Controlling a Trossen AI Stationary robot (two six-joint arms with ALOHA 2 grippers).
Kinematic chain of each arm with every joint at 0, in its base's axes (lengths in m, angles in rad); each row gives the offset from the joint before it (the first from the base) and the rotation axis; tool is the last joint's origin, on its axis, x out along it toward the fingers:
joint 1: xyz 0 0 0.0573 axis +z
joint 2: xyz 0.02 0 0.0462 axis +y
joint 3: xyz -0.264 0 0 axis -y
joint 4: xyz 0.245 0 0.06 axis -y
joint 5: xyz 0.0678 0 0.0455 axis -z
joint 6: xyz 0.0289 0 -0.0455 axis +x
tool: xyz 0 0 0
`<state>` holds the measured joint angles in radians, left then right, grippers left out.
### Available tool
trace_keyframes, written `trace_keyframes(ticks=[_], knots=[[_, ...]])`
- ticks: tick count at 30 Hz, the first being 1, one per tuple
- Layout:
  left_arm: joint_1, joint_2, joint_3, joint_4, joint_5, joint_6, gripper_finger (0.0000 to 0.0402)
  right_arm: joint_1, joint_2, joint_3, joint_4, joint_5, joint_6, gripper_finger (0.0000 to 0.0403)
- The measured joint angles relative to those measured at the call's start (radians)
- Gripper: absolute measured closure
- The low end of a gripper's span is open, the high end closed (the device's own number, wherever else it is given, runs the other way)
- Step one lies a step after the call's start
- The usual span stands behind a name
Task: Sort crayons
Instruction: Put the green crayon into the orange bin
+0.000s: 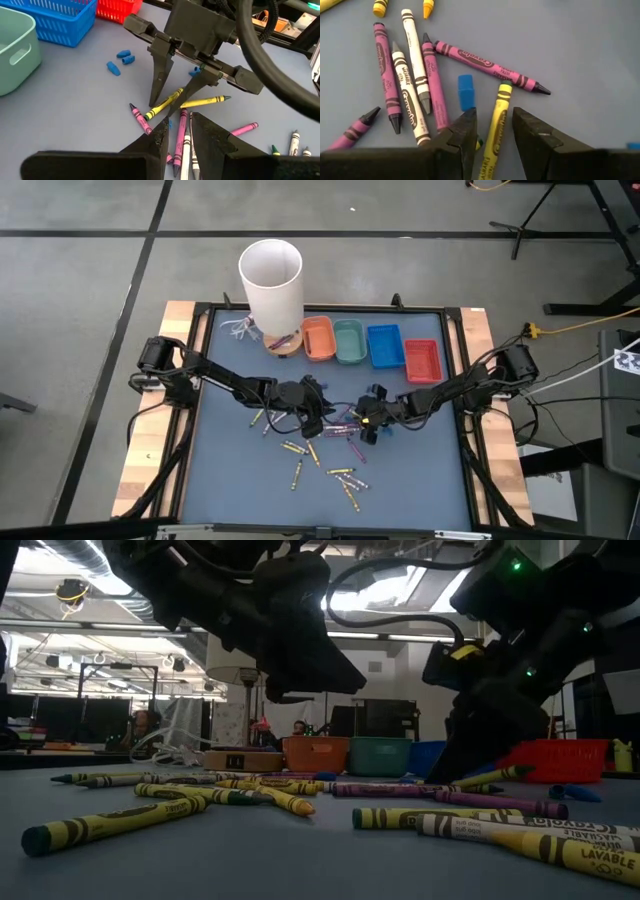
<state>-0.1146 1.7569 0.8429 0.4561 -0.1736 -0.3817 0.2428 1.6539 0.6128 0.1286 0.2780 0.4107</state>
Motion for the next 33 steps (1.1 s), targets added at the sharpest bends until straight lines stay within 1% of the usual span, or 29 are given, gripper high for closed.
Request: trace_keyframes(ticks=[4,10,16,19,25,28,30,33], knots=[[0.000,0.000,0.000,0.000,0.000,0.000,0.0333,0.000,0.000,0.000,-0.002,0.002,0.000,0.0276],[0.000,0.000,0.000,0.001,0.000,0.000,0.0333,-0.001,0.001,-0.001,-0.008,0.033,0.000,0.0276],[0.000,0.000,0.000,0.001,0.000,0.000,0.0333,-0.001,0.001,-0.001,-0.016,0.035,0.000,0.0279],[0.000,0.000,0.000,0.001,0.000,0.000,0.0333,-0.001,0.001,-0.001,-0.018,0.034,0.000,0.0297],[0.000,0.000,0.000,0.001,0.000,0.000,0.0333,-0.001,0.001,-0.002,-0.021,0.034,-0.002,0.0357],[0.000,0.000,0.000,0.001,0.000,0.000,0.0333,-0.001,0.001,-0.002,-0.021,0.033,-0.003,0.0380],[0.000,0.000,0.000,0.001,0.000,0.000,0.0333,-0.001,0.001,-0.002,-0.021,0.033,-0.002,0.0388],[0.000,0.000,0.000,0.001,0.000,0.000,0.0333,-0.001,0.001,-0.002,-0.020,0.032,-0.002,0.0389]])
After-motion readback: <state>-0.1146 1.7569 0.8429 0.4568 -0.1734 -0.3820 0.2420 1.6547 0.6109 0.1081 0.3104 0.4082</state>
